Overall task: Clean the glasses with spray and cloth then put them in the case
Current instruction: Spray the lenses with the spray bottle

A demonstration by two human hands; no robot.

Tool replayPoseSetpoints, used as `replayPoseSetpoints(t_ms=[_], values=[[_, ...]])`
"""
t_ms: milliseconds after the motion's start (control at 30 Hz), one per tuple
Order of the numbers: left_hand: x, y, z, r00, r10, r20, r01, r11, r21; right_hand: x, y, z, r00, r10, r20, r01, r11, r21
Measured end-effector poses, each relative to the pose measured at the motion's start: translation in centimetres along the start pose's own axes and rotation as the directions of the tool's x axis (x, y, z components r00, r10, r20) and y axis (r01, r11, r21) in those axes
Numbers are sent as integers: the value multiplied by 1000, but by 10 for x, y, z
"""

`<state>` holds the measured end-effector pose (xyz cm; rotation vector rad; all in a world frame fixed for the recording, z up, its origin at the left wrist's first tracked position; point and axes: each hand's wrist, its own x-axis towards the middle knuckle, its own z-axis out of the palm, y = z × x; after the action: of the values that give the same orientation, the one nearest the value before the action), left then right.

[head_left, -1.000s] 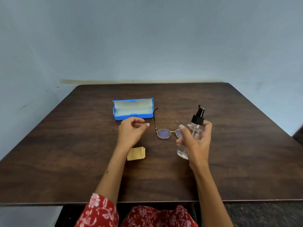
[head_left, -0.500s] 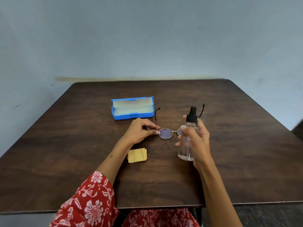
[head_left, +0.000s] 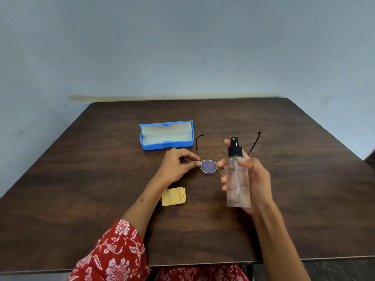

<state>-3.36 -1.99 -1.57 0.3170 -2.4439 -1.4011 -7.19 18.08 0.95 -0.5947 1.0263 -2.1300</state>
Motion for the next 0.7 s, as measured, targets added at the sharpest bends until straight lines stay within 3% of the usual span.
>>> replayPoseSetpoints(t_ms=[267,433,533,633,700], values=[[-1,-1,-1,999,-45,-9,45,997,-67,-1,6,-4,998,24,-66,-34,987,-157],[-1,0,-1,993,-101,-64,87,977,-195,9,9,4,980,-106,-169,30,917,-397],[0,-1,-4,980,-147,-130,107,954,-279,20,7,10,955,-258,-145,97,736,-670],[2,-1,-11,959,-142,-247,67,955,-288,34,8,13,907,-420,-21,171,414,-894],[4,0,-15,932,-142,-335,35,951,-306,45,12,16,887,-455,77,203,233,-951]])
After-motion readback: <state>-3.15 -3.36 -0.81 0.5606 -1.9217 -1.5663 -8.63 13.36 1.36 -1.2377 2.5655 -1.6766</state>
